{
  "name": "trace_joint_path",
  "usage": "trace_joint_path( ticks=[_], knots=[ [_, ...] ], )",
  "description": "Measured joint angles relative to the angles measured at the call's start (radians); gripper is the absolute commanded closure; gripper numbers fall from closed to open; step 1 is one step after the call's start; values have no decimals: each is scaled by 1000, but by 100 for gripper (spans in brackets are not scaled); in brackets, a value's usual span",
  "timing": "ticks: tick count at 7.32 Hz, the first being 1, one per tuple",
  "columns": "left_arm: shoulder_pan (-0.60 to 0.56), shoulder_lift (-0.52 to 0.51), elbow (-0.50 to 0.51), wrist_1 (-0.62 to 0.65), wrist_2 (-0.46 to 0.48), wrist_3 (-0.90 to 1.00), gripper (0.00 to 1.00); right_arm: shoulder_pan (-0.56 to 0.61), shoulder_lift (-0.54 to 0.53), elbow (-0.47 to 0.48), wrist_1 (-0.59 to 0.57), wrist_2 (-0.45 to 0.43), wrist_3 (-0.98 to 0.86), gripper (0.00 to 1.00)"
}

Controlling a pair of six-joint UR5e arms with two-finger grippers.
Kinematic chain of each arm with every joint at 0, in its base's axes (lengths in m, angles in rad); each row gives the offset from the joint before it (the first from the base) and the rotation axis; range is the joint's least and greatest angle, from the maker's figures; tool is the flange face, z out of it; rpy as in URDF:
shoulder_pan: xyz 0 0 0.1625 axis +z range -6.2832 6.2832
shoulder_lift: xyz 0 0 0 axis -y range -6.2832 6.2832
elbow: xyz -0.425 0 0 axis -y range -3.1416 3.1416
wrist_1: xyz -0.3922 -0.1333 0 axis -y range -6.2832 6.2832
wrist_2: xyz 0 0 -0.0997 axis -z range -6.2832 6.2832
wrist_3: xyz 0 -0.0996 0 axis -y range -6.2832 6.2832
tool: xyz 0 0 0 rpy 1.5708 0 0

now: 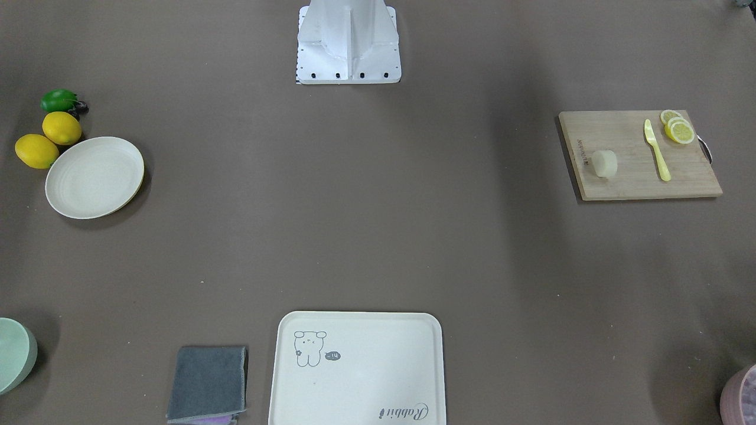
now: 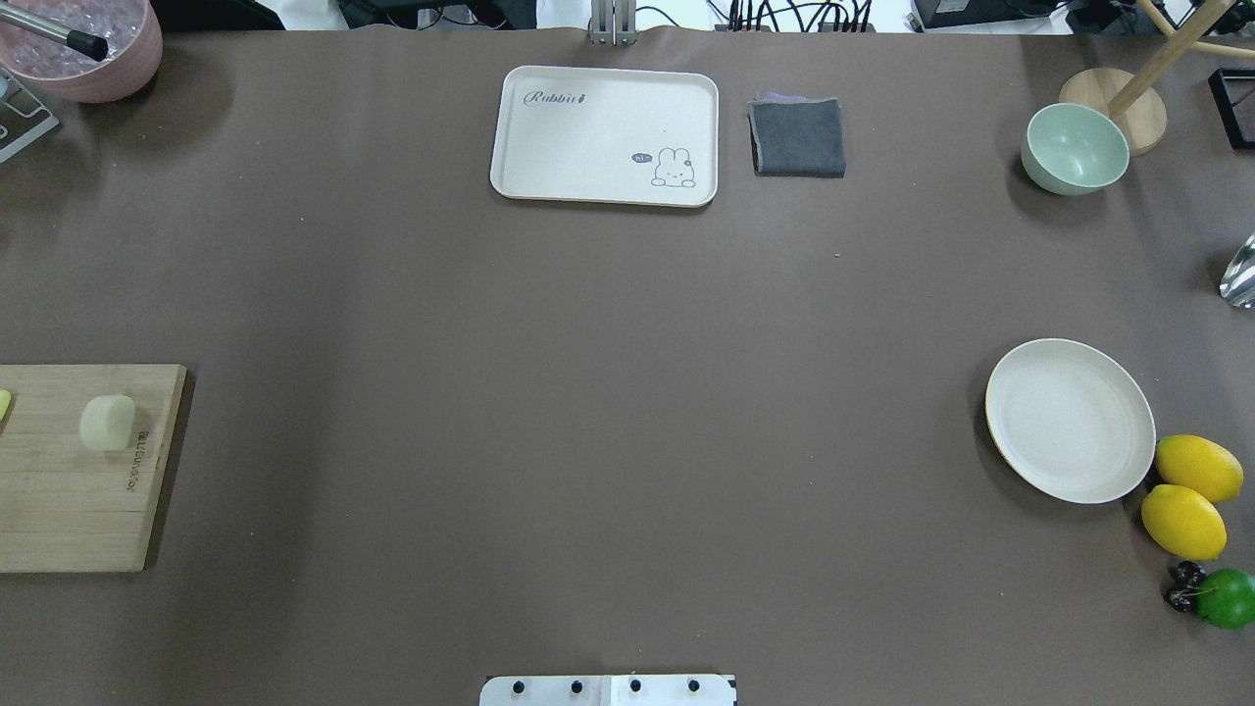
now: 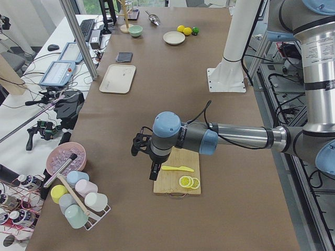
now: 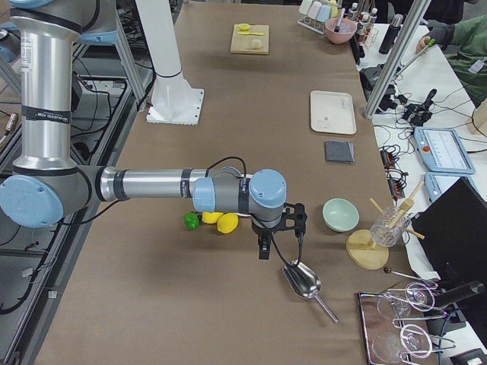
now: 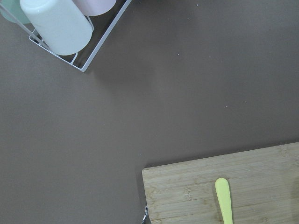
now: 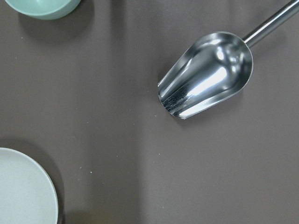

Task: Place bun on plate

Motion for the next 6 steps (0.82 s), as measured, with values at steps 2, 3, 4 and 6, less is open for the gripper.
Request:
trace_joint_path(
  ticks=[2,3,4,6],
  knots=[
    [-1,1,0,-1,0,1,2,-3,4,4,0,-1,1,0],
    [-1,1,0,-2,1,2,2,-8,10,9,0,1,10,0],
    [-1,1,-1,-3,2,2,2,-28,26,16,0,1,59,0],
    [-1,1,-2,-4,4,5,2,-94,53,43,15,-35,162,0]
  ],
)
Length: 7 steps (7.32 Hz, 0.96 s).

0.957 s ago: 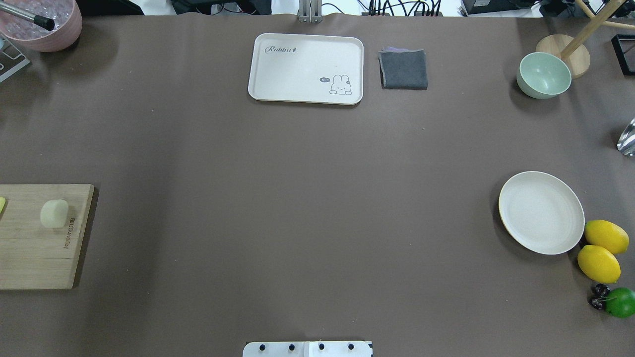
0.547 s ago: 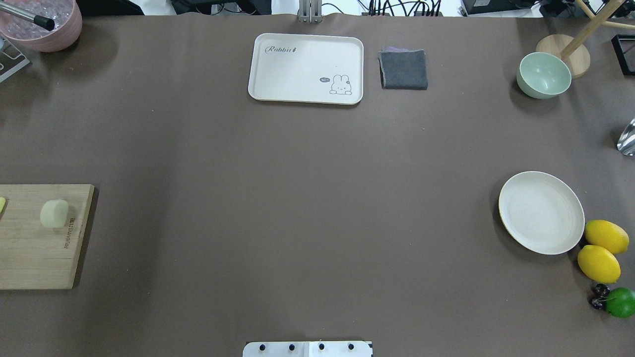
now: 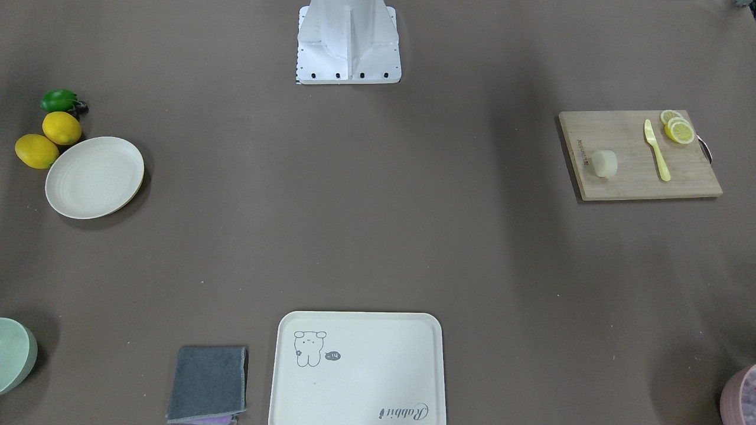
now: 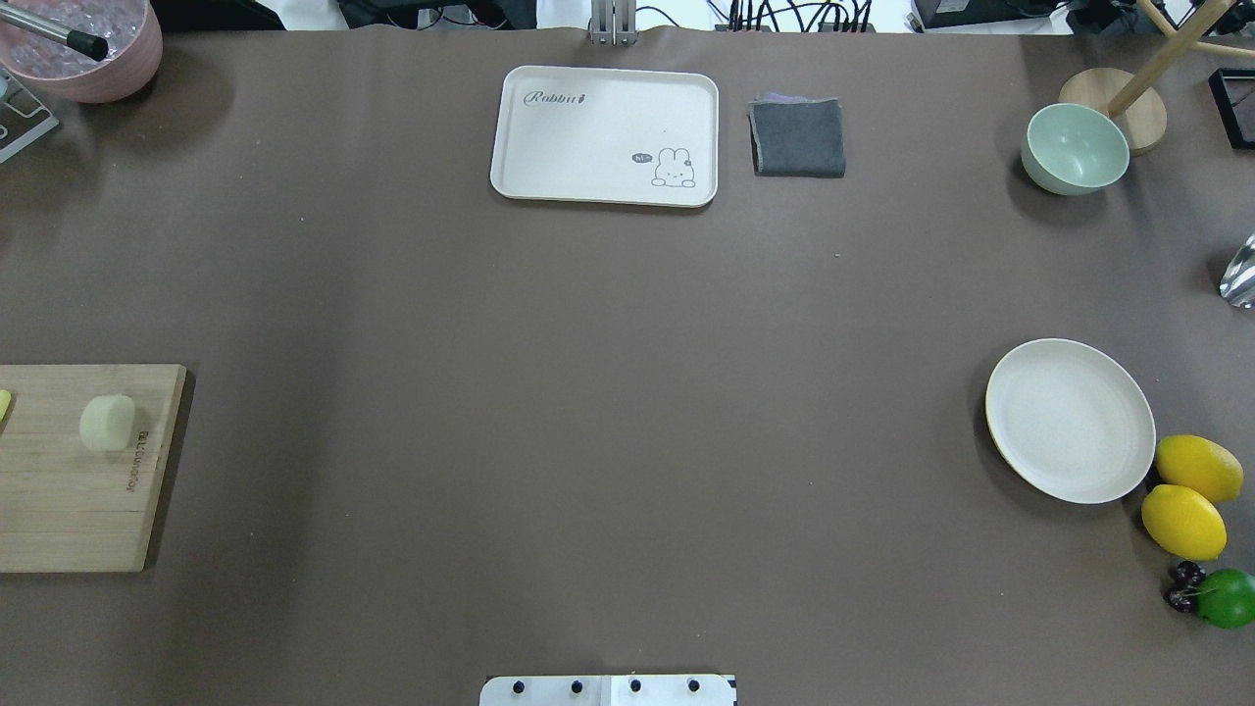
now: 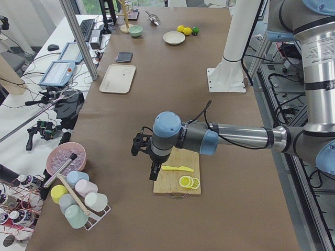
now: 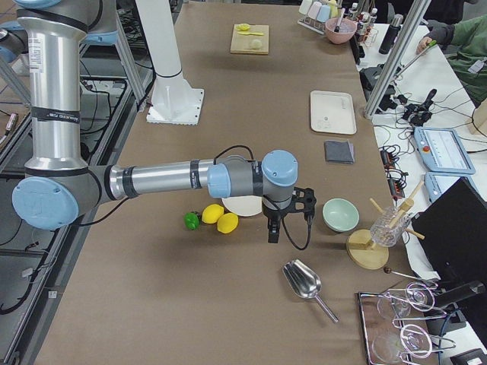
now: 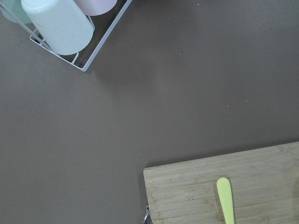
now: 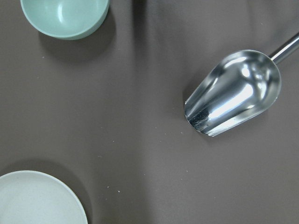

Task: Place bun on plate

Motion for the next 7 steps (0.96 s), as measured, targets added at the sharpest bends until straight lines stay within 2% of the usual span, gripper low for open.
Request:
trace_joint_path(
  ticks=[2,4,7],
  knots=[
    [0,0,0,-1,2,2,2,-78,4,-5,107,2,27,0],
    [0,-1,0,-2,3,2,2,-150,7,-80,299,14,54,0],
    [0,-1,2,-2,3,2,2,-261,8,-199,584,11,209,0]
  ],
)
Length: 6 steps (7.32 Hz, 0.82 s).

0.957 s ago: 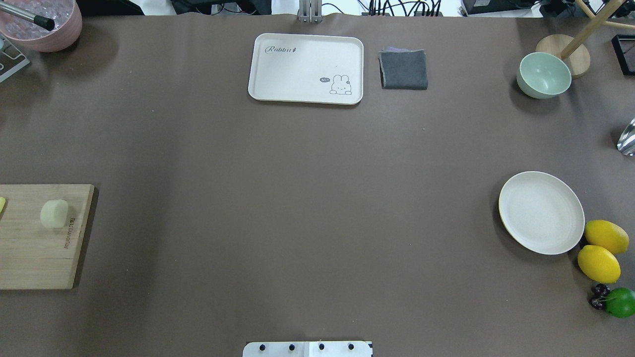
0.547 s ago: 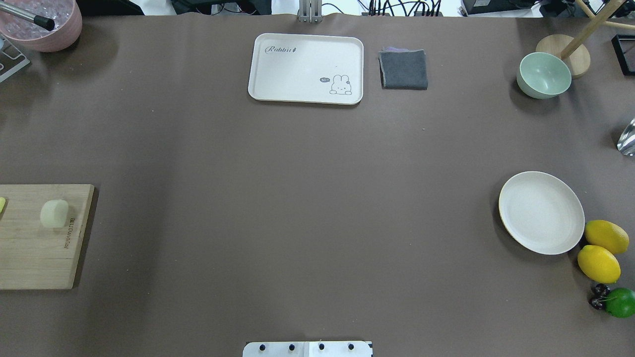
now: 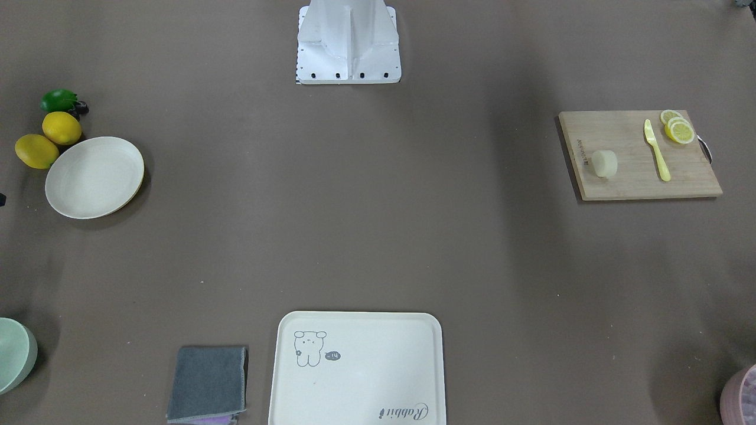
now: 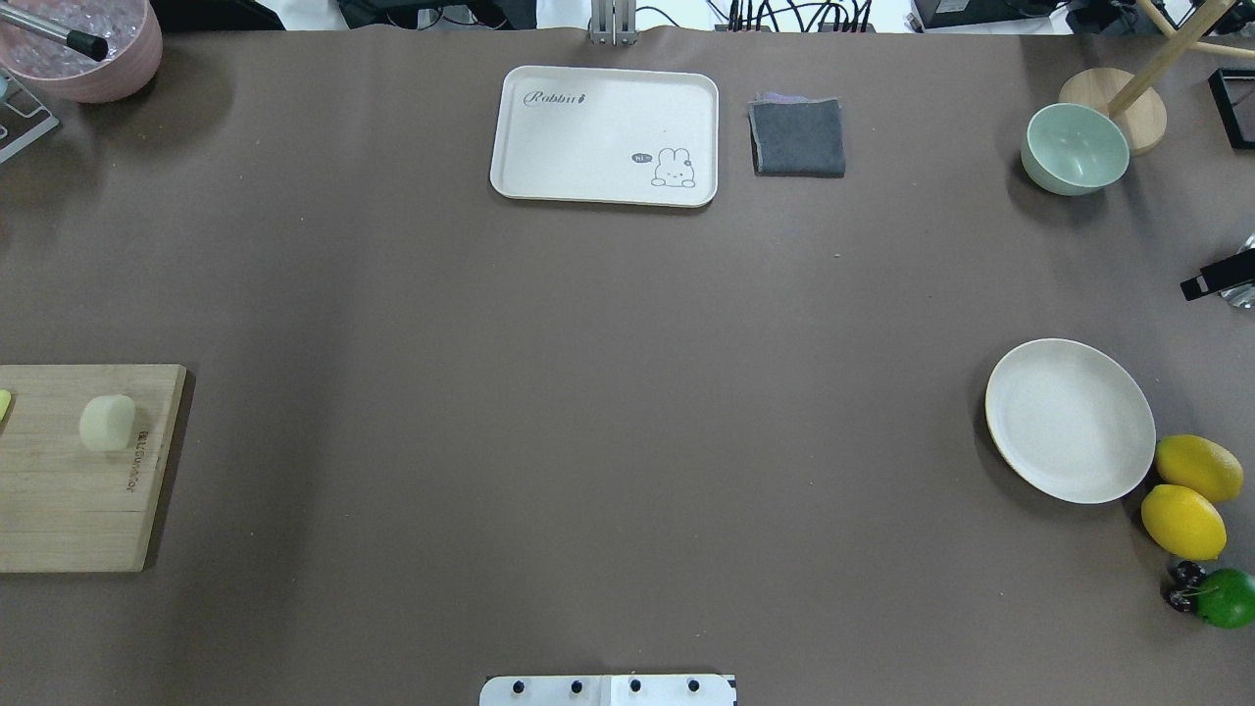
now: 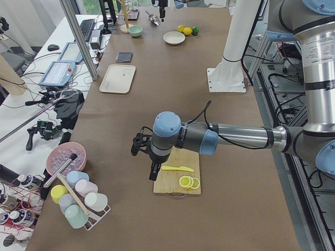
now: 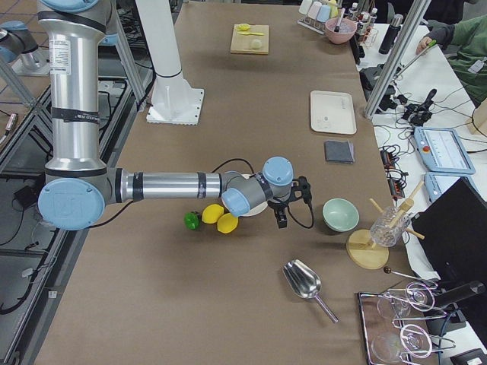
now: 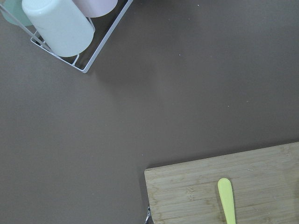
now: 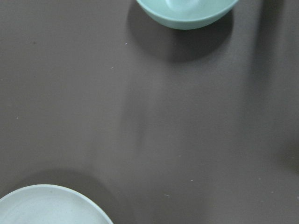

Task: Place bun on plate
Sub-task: 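Reach the right gripper down and grasp the rim of the white plate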

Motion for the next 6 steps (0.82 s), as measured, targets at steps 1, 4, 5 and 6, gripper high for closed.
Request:
trace_joint_path(
  ticks=[1,4,5,6],
  knots=[
    [0,0,2,0,1,0,2,-40,0,-12,48,-1,60,0],
    [-5,2,6,0,0,1,2,-137,-4,-31,97,-12,123,1],
    [-7,2,7,0,1,1,2,-160,-7,-40,99,-20,124,1],
    [-7,2,7,0,2,1,2,-178,-10,-49,101,-22,122,9]
  ],
)
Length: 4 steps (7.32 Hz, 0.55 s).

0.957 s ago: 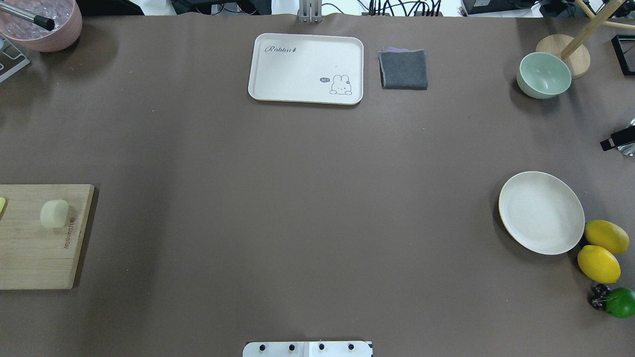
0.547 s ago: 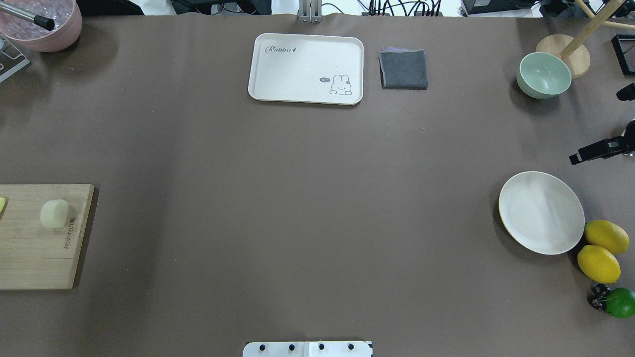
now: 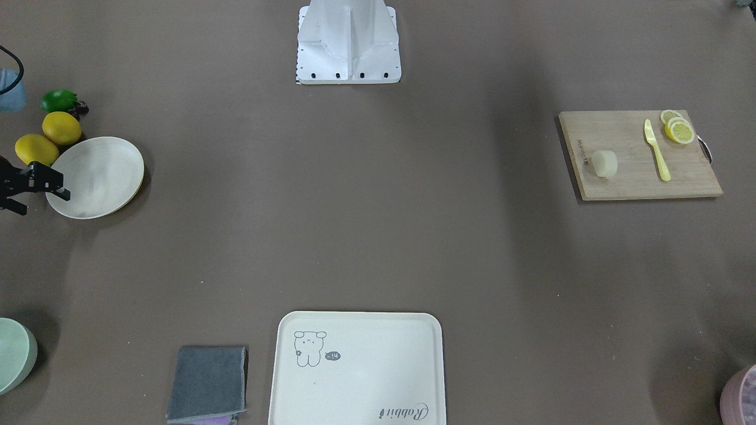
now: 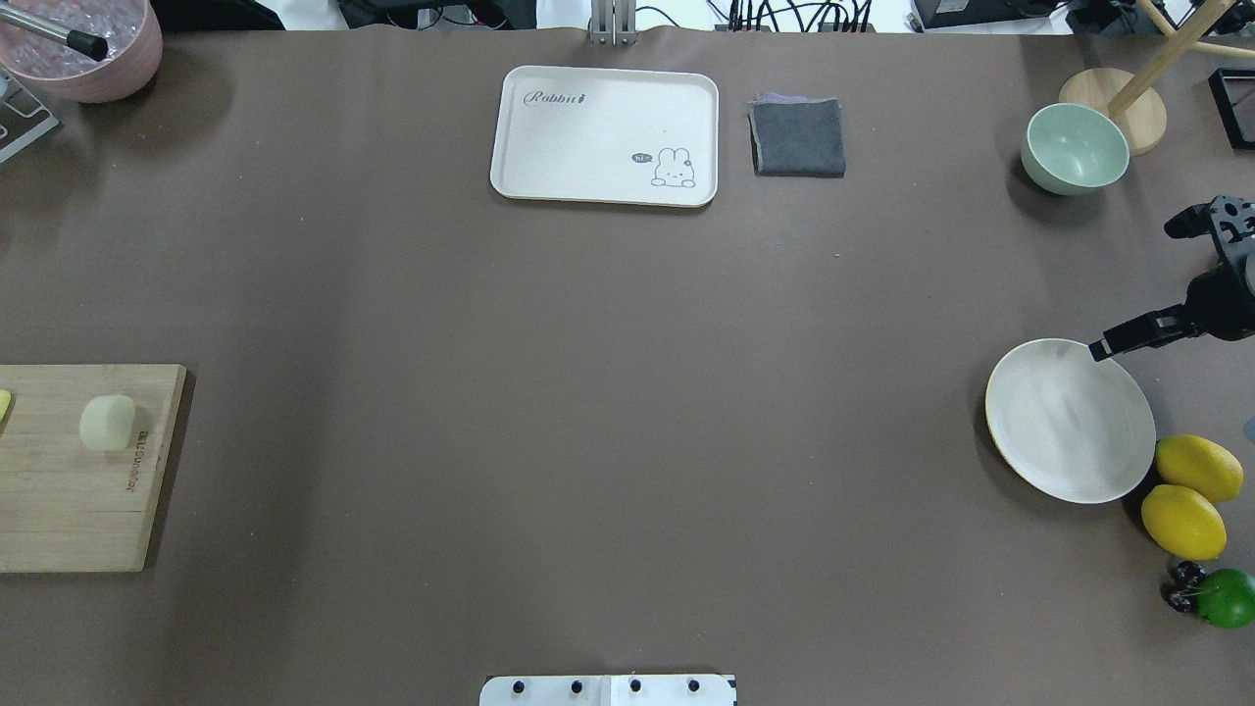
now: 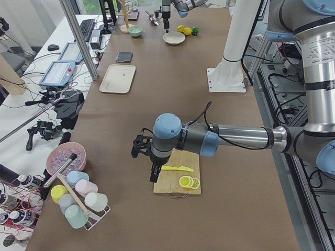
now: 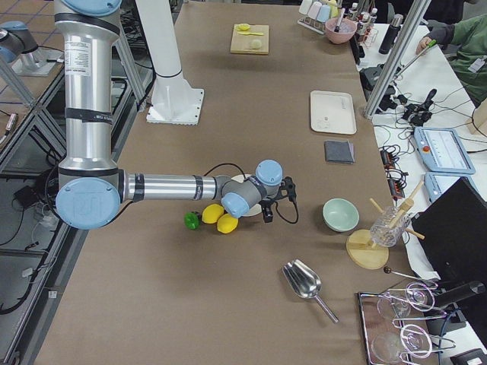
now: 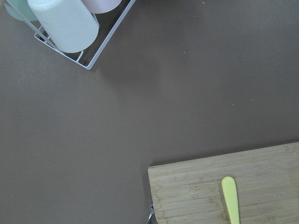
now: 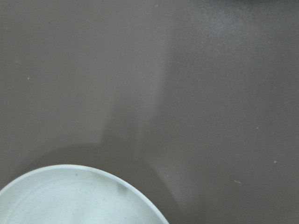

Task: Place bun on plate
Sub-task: 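Reach the right gripper down and grasp the rim of the white plate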

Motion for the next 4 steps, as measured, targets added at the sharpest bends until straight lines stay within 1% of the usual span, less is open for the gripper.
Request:
trace_joint_path(
  ticks=[1,2,4],
  knots=[
    [0,0,0,0,0,0,2,-14,-5,-6,1,0,-5,63],
    [-1,0,-1,0,0,0,2,-23,-11,-8,2,0,-8,100],
    [-7,1,-3,0,0,1,2,-28,-19,0,3,0,-23,100]
  ],
)
